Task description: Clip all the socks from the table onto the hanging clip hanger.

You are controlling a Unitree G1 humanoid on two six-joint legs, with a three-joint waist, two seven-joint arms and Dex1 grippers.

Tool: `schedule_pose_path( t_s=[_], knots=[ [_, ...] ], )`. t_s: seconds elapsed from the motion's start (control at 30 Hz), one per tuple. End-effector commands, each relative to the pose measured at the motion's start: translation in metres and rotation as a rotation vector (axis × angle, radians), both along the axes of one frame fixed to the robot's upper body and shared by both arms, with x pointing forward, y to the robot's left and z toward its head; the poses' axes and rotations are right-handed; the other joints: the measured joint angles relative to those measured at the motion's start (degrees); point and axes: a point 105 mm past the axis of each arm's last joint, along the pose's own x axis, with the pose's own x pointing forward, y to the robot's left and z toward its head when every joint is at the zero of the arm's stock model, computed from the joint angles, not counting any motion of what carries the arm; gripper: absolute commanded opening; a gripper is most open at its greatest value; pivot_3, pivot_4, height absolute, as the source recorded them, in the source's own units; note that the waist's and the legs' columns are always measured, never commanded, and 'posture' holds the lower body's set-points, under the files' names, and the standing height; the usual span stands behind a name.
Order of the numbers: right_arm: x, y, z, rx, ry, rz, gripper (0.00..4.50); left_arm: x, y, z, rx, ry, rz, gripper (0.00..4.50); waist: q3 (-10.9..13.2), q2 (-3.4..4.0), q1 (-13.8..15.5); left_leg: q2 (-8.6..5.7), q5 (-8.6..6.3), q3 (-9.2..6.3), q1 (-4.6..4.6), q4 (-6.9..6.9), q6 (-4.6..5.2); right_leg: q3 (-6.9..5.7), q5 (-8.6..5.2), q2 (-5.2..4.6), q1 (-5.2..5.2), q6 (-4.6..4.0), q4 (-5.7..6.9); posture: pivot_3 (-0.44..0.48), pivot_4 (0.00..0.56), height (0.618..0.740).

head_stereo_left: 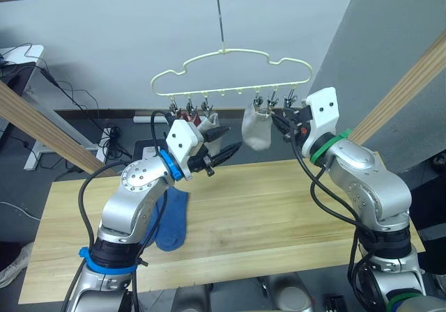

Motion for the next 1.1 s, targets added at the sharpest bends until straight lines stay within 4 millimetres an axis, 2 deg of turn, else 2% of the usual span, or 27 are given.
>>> schedule_pose_path(
  t_s=[0.03,0.57,0.67,1.1],
  knots=[
    [-0.001,0.002,0.015,0.01,-0.064,0.011,1.56,-0.004,-0.001,0.014,-0.01,-0.057,-0.014,2.5,0.0,0.0,0.0,0.0,0.0,0.0,0.0,0.0,0.0,0.0,0.0,0.0,0.0,0.0,0.0,-0.211,0.249,0.74],
    [0.001,0.005,0.016,0.011,-0.069,0.018,1.56,0.0,-0.004,0.012,0.002,-0.064,-0.001,2.5,0.0,0.0,0.0,0.0,0.0,0.0,0.0,0.01,0.0,-0.01,0.0,0.0,0.0,0.0,0.02,-0.21,0.25,0.74],
    [0.002,0.004,0.016,0.004,-0.072,0.01,2.39,0.0,-0.004,0.011,0.004,-0.065,-0.001,2.5,0.0,0.0,-0.1,0.0,0.0,-0.01,0.0,0.02,0.0,-0.01,0.0,0.0,0.0,0.0,0.03,-0.21,0.25,0.74],
    [0.002,0.012,0.018,-0.02,-0.095,0.051,2.39,0.0,-0.003,0.01,0.011,-0.067,-0.001,2.5,0.0,0.0,-0.1,0.0,0.0,0.0,0.0,0.03,0.0,-0.01,0.01,0.0,0.0,-0.01,0.04,-0.208,0.249,0.74]
  ],
)
